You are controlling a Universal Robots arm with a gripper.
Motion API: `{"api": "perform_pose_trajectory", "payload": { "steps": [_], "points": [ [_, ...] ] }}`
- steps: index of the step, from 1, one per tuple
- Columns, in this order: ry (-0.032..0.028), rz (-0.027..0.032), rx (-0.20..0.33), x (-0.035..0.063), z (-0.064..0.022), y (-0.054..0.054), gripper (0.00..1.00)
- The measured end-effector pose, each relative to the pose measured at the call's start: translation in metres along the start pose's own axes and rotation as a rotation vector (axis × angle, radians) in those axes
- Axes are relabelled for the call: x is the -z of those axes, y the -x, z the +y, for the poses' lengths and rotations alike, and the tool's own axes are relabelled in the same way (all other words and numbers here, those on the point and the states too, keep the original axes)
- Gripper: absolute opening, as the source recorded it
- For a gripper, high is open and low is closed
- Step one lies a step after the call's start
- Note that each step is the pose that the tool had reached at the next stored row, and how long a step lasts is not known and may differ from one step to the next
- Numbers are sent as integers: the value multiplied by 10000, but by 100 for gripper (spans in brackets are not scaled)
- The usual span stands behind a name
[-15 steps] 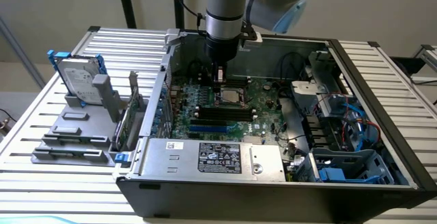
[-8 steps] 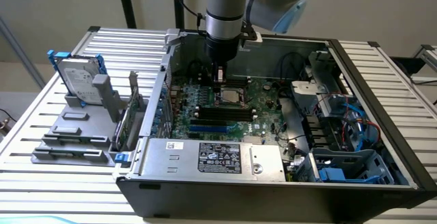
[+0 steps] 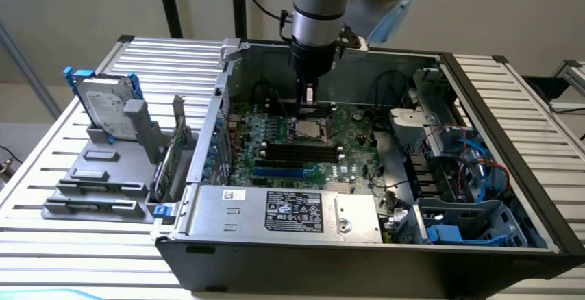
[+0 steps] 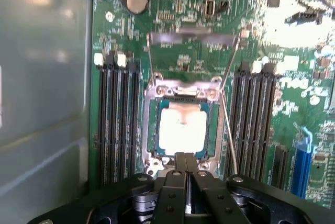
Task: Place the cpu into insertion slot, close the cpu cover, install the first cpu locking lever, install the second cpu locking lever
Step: 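Close the cpu cover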
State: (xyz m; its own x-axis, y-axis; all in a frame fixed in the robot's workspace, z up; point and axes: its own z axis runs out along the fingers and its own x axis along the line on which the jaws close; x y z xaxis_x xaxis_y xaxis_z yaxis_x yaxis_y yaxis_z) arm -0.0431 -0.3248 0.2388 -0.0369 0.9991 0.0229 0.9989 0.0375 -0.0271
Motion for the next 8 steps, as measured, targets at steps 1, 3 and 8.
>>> {"api": "perform_pose_trajectory", "payload": {
  "steps": [1, 3, 8],
  "points": [
    [-20, 1, 0, 24, 44, 2, 11],
    [-56, 7, -1, 69, 136, 8, 11],
    [-125, 20, -2, 192, 357, 20, 11]
  ]
}}
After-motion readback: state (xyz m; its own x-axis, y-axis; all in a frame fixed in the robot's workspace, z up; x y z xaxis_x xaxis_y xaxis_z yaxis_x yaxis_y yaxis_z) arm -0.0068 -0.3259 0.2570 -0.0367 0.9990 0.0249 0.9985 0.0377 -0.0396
